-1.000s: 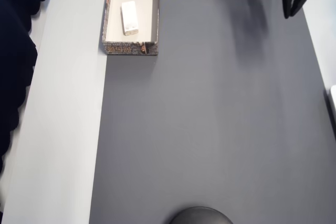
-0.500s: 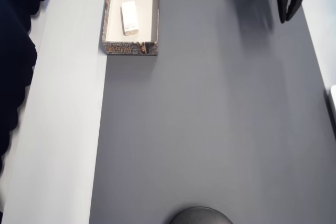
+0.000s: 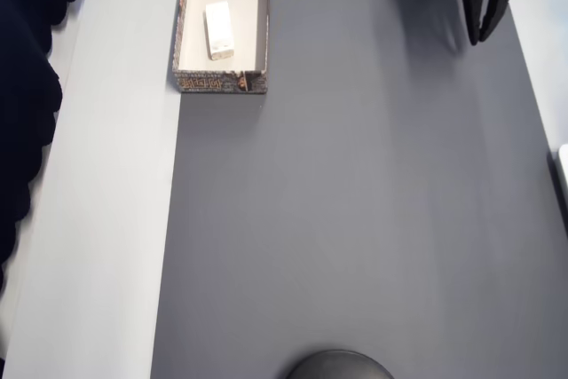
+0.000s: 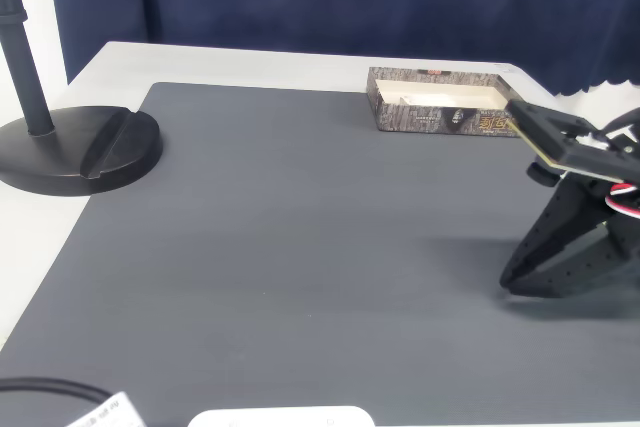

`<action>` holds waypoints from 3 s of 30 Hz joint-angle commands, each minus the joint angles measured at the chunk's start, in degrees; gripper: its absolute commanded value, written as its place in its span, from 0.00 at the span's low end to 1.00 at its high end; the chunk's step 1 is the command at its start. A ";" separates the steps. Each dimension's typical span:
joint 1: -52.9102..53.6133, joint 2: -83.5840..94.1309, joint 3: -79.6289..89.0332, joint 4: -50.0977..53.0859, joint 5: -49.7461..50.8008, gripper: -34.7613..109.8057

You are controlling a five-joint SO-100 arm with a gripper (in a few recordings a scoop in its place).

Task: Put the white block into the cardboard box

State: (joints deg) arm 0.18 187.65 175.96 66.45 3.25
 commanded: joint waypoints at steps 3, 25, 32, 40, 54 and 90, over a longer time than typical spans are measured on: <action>0.09 1.93 1.23 1.85 -0.26 0.23; 1.93 2.20 1.23 4.75 3.34 0.23; 2.55 2.20 1.23 4.75 3.43 0.23; 2.64 2.20 1.23 4.75 3.60 0.23; 3.16 2.81 1.23 4.75 2.37 0.23; 3.16 2.81 1.23 4.75 2.37 0.23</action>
State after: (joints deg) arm 3.08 188.44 176.13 70.93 5.89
